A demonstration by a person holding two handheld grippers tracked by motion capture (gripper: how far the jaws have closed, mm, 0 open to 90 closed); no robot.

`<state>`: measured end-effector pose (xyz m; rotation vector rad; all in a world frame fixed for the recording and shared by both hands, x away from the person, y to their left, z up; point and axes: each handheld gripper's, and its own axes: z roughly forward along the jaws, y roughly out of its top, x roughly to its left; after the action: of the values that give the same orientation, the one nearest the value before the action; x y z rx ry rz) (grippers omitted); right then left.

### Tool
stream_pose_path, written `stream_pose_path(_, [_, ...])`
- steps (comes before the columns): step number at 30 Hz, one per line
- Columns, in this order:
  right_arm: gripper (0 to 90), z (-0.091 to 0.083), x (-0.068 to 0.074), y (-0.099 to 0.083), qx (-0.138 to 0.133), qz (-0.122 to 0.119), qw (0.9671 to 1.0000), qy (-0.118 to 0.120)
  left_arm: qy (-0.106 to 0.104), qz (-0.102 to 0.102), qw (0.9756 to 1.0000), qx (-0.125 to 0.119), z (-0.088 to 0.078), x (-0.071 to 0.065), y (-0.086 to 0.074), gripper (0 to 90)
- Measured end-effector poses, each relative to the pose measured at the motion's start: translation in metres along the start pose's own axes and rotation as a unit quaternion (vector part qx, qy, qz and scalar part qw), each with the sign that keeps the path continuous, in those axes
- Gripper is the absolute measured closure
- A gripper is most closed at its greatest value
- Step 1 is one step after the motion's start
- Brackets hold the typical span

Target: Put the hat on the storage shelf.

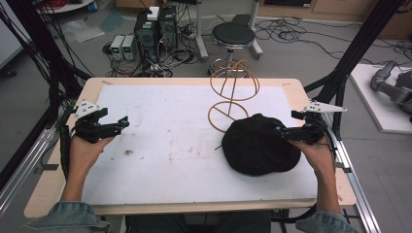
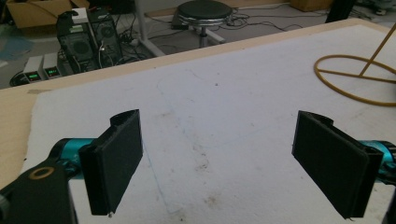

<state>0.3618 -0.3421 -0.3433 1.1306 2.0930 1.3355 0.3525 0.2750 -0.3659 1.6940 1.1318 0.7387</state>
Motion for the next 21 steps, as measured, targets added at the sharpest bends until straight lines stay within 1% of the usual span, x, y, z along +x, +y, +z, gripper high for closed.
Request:
stream_pose_path(3, [4.4,-0.0004,0.0002,0.0001,-0.001,0.001,1.0000,-0.001,0.002,0.003,1.0000,0.002,-0.0002,-0.0011,0.0001,16.2])
stream_pose_path(7, [4.9,-0.0012,0.0008,0.0005,-0.004,0.004,1.0000,0.005,0.001,0.000,1.0000,-0.009,-0.0013,-0.0016,0.0013,16.2])
stream_pose_path(9, [4.9,-0.0019,0.0009,0.0006,-0.005,0.008,0.9999,0.004,-0.001,0.001,1.0000,-0.009,-0.0019,-0.0020,0.0014,16.2])
stream_pose_path(16, [4.9,-0.0022,0.0026,0.0008,-0.006,0.005,0.9999,0.008,-0.001,0.000,0.9999,-0.011,-0.0012,-0.0028,0.0021,16.2])
stream_pose_path(17, [4.9,-0.0022,0.0028,0.0009,-0.006,0.005,0.9999,0.009,-0.002,0.004,1.0000,-0.008,-0.0013,-0.0026,0.0021,16.2])
stream_pose_path(18, [4.9,-0.0017,0.0026,0.0012,-0.009,0.002,0.9999,0.010,-0.002,0.003,1.0000,-0.009,-0.0011,-0.0030,0.0019,16.2])
stream_pose_path(21, [4.9,-0.0014,0.0034,0.0015,-0.009,0.004,0.9999,0.012,-0.002,0.005,0.9999,-0.008,-0.0009,-0.0026,0.0020,16.2])
